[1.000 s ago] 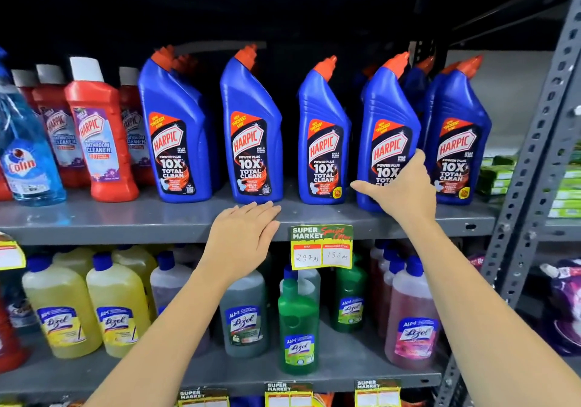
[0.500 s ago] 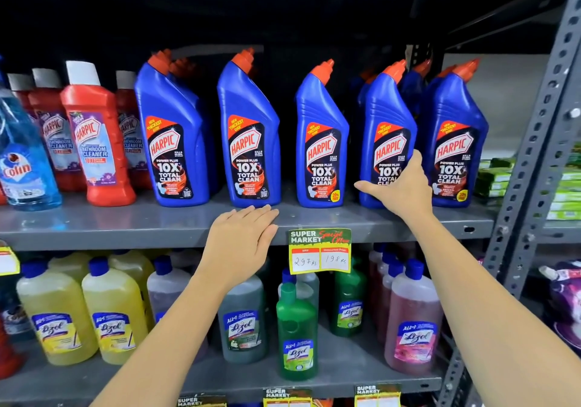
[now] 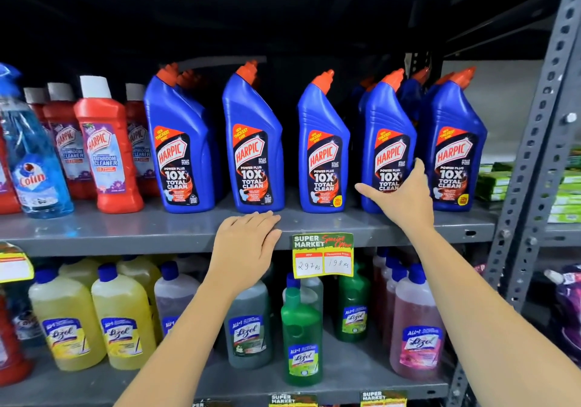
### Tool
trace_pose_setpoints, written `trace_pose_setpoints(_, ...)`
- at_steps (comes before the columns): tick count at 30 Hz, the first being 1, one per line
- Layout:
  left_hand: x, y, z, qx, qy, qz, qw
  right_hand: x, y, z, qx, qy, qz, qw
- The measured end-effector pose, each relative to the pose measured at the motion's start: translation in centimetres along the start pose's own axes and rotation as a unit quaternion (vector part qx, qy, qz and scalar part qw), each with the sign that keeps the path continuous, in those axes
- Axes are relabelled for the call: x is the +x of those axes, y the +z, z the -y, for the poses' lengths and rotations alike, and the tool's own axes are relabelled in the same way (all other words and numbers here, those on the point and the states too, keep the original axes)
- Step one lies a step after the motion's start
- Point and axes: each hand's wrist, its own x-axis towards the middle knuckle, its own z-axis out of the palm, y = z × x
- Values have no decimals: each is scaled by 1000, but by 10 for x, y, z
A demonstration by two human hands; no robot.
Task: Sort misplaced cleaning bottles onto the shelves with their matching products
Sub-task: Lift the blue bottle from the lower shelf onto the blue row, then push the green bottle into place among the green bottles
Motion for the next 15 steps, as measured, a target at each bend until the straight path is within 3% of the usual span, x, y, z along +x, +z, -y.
trace_pose_setpoints(3,-10,5,-6,-18,-26,-37,999,-27,3,-4,43,-83,-119,988)
trace_pose_setpoints(5,-27,11,-12,-43,-32,-65,996,-60,12,-18,103,-180,-198,958)
trace_pose_setpoints(7,-55,21,-18,-74,-44,-79,993,-102,31,-45,128,-224,-226,939)
trace_pose_setpoints(9,-93,37,-25,-87,-65,-70,992,-152,53,-74,138,-212,-179,951)
trace_pose_setpoints(11,-136,64,-28,-97,-93,-23,991,-198,77,-102,127,-150,-74,978)
trace_pose_setpoints(13,-176,93,-28,-99,-111,64,987,-230,101,-125,85,-57,43,994)
trace_pose_setpoints(15,-209,120,-28,-74,-107,167,977,-244,120,-139,54,54,138,987)
